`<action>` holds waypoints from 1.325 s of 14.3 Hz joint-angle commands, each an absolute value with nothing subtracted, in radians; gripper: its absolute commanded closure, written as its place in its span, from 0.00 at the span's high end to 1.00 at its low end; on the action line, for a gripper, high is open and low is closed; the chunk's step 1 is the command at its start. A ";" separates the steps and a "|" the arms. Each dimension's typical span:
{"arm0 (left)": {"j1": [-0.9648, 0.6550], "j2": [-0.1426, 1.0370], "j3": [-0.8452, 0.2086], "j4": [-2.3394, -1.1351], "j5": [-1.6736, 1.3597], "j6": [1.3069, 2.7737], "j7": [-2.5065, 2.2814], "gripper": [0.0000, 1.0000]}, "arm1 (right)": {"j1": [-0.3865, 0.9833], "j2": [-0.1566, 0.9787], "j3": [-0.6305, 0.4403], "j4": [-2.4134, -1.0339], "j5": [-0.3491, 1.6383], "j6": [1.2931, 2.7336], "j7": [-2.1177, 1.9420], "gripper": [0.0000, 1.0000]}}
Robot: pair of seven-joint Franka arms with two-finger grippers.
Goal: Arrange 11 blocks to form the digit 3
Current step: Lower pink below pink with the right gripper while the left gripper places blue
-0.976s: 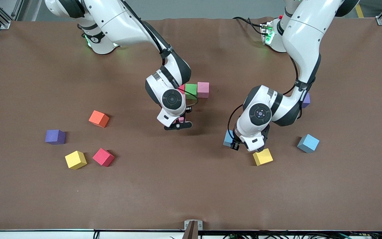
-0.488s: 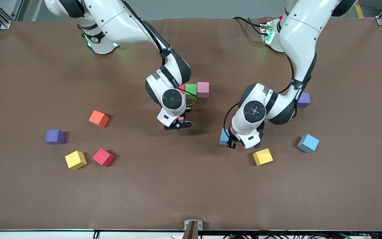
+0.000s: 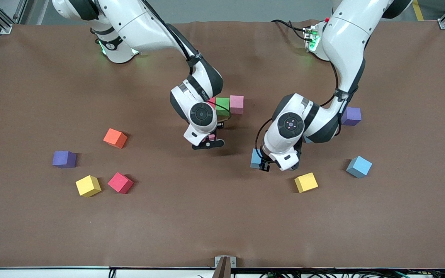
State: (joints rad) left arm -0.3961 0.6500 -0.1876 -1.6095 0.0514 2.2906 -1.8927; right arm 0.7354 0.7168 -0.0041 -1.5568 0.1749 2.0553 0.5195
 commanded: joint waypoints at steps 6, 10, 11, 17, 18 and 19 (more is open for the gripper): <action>-0.429 0.632 -0.181 -1.620 0.041 2.286 -1.921 0.03 | 0.739 0.680 0.003 -1.601 0.195 2.063 0.549 0.56; -0.442 0.632 -0.181 -1.620 0.038 2.284 -2.009 0.06 | 0.739 0.680 0.011 -1.601 0.198 2.062 0.552 0.56; -0.448 0.632 -0.181 -1.620 0.040 2.284 -2.046 0.06 | 0.739 0.680 0.011 -1.603 0.198 2.062 0.552 0.56; -0.463 0.632 -0.183 -1.621 0.038 2.284 -2.077 0.07 | 0.736 0.680 0.011 -1.611 0.198 2.060 0.551 0.56; -0.468 0.634 -0.181 -1.620 0.037 2.286 -2.080 0.07 | 0.735 0.680 0.011 -1.611 0.196 2.060 0.549 0.57; -0.469 0.637 -0.183 -1.620 0.038 2.290 -2.098 0.07 | 0.733 0.680 0.011 -1.611 0.198 2.060 0.545 0.57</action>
State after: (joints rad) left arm -0.4545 0.6500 -0.1888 -1.6096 0.0514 2.2905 -2.0689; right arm 0.7356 0.7148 0.0100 -1.5626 0.1822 2.0554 0.5403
